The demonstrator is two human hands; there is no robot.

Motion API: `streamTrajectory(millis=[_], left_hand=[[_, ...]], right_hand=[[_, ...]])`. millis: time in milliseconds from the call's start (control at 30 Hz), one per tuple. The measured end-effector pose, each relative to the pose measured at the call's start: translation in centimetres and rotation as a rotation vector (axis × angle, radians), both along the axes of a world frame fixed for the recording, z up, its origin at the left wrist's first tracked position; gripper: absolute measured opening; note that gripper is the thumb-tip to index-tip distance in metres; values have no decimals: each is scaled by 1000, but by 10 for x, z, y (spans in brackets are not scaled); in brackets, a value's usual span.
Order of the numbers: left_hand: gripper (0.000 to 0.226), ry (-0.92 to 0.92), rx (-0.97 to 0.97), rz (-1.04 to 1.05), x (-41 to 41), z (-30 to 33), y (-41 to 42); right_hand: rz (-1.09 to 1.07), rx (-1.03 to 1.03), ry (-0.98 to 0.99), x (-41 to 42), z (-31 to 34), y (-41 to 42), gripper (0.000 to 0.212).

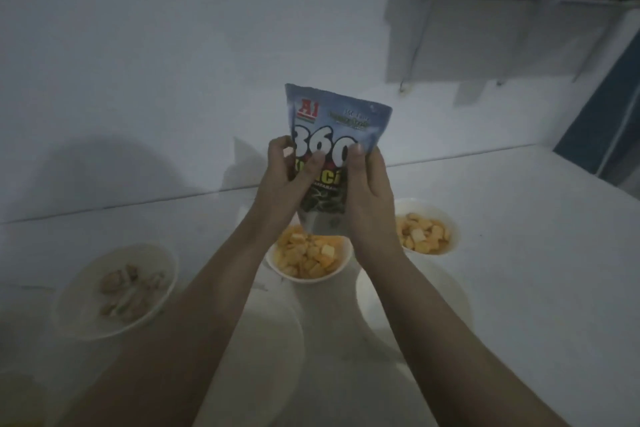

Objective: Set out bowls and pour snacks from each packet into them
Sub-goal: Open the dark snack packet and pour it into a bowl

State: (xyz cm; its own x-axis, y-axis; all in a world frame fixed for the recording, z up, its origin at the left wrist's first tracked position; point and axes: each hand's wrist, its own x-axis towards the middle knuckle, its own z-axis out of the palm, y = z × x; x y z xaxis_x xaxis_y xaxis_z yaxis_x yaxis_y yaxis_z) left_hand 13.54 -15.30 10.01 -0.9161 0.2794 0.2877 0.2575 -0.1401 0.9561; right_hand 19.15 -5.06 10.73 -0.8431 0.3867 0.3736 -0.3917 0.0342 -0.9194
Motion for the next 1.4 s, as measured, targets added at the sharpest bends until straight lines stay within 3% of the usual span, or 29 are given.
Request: streamTrajectory(millis=[133,267,533,700,867,1000,1067,1133,1267,1400], left_hand=[[44,-6,13,-100,42,4,59],[59,-72,-18,-175,75,-7,126],[61,-73,-182,-272,122,-41,249],[24,-46,-294,-270,144,-67,300],[48,-112,-450,-176,152,-96,326],[18,-131,-374,-183,160,-99,333],[19,-133,-300,-220,162,-93,336],[30,-114,-249,-260,164,-87,338],[14,-107,-189,-363,172,-81,339],[19,-125,-172,-415,172,-74,337]], right_hand=[[-123,28,-15,48,6,55,19],[-190,42,-59,92,2,122,21],[-321,113,-156,157,-27,253,19],[-288,27,-245,184,-56,302,26],[-193,-70,-371,197,-90,318,31],[-215,-202,-359,196,-99,324,29],[-209,-204,-366,194,-97,328,31],[-188,-139,-374,190,-98,331,32],[-245,65,-356,181,-106,328,37],[-273,166,-307,179,-106,322,40]])
